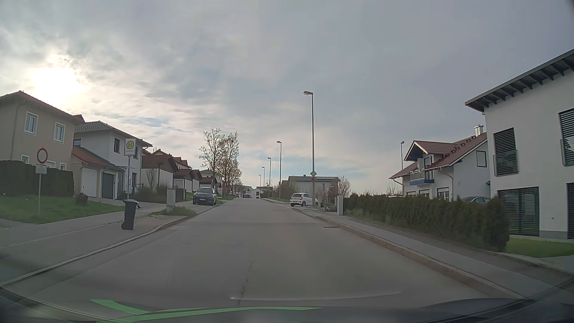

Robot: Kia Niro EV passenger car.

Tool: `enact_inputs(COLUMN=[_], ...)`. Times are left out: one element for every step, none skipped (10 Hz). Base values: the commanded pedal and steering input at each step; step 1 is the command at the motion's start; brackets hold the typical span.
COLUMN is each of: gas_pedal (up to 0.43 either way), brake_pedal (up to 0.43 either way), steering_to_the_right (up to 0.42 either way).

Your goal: Follow the waypoints while adhering to traffic rules and regulations

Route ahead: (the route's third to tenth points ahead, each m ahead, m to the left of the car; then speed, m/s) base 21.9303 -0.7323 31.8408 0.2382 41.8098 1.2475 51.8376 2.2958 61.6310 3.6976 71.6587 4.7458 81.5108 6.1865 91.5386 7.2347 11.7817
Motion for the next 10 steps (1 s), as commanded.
enact_inputs(gas_pedal=[0.15, 0.15, 0.15, 0.15, 0.15, 0.15, 0.15, 0.15, 0.15, 0.15], brake_pedal=[0.0, 0.0, 0.0, 0.0, 0.0, 0.0, 0.0, 0.0, 0.0, 0.0], steering_to_the_right=[-0.027, -0.026, -0.023, -0.023, -0.023, -0.023, -0.022, -0.016, -0.014, -0.013])
